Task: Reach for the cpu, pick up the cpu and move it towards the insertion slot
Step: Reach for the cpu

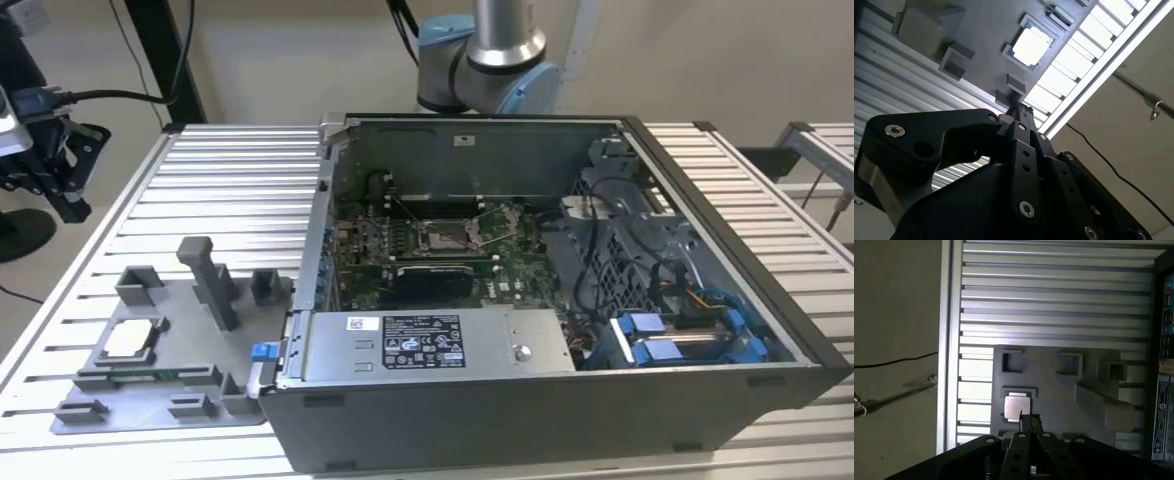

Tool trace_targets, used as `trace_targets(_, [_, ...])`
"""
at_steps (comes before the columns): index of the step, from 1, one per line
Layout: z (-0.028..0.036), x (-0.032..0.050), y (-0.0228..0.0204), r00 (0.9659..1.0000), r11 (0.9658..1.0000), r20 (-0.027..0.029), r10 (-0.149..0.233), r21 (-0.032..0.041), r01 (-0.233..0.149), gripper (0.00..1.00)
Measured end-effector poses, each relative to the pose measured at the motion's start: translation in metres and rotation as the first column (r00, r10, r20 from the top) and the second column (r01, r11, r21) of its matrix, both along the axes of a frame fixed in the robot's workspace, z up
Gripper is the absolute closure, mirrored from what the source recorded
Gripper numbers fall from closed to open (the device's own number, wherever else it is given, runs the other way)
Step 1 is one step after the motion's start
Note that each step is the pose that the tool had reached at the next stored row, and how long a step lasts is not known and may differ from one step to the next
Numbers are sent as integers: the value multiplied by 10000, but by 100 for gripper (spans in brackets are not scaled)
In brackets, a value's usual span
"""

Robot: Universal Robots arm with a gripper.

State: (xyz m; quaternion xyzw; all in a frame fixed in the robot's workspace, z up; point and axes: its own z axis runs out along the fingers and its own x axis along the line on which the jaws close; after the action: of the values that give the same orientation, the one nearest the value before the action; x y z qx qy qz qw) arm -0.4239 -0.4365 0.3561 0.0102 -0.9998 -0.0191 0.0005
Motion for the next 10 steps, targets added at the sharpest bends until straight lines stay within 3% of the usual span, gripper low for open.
trace_targets(3, [0, 0, 0, 10000, 10000, 0, 2, 0, -2, 100])
trace_targets(4, [0, 0, 0, 10000, 10000, 0, 3, -1, -3, 0])
trace_targets(10, [0, 0, -2, 10000, 10000, 0, 11, 0, -11, 0])
